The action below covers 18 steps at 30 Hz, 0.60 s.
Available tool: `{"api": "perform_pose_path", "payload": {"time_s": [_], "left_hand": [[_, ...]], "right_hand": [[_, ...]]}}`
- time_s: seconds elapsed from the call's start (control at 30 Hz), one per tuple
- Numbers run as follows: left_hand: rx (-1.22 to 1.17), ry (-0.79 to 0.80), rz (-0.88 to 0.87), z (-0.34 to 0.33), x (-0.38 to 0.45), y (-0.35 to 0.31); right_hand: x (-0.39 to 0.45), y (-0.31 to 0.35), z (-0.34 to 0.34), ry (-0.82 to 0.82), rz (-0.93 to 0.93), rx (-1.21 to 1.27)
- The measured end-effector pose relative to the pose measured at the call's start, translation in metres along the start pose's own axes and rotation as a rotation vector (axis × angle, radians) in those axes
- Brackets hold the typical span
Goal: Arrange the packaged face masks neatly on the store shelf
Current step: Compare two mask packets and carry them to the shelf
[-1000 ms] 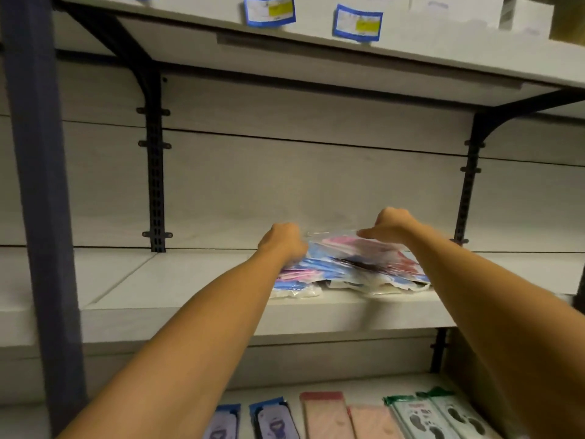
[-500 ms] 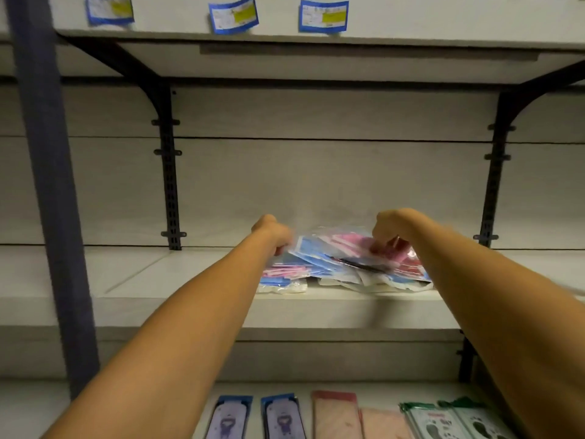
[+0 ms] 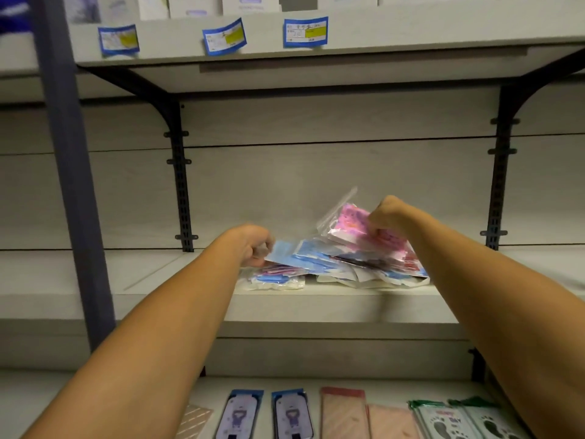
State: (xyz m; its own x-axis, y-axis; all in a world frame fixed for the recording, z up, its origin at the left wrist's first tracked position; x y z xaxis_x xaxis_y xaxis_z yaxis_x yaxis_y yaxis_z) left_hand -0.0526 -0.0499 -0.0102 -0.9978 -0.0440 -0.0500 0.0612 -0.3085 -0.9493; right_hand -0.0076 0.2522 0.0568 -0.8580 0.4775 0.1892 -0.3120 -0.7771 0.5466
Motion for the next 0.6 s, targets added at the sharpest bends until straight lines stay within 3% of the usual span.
{"api": "perform_pose_path", "payload": {"time_s": [0.2, 0.4, 0.6], "left_hand": [[-0.083, 0.049, -0.02, -0.006, -0.002, 0.006], [-0.134, -0.134, -0.116, 0.039, -0.006, 0.008], [-0.205, -0.266, -0.178, 0.108, -0.037, 0.026]], "right_hand": [[-0.002, 0.0, -0.01, 0.114, 0.03, 0.214], [-0.012, 0.022, -0.013, 0.189, 0.11, 0.365], [-0.047, 0.086, -0.034, 0.306, 0.267, 0.474]]}}
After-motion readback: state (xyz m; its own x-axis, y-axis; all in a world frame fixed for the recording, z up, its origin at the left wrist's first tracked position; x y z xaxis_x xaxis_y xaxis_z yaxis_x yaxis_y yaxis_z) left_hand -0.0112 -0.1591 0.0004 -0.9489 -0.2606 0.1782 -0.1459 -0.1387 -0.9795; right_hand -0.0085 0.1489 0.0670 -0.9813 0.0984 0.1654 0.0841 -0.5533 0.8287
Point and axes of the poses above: each hand's wrist, its own x-axis towards the middle knuckle, its own z-axis out of the back of the hand, y = z × x, the point moved 7 cm from there along x, towards the middle knuckle, and after that the axes turned 6 degrees about -z, right-handed, at the moved point
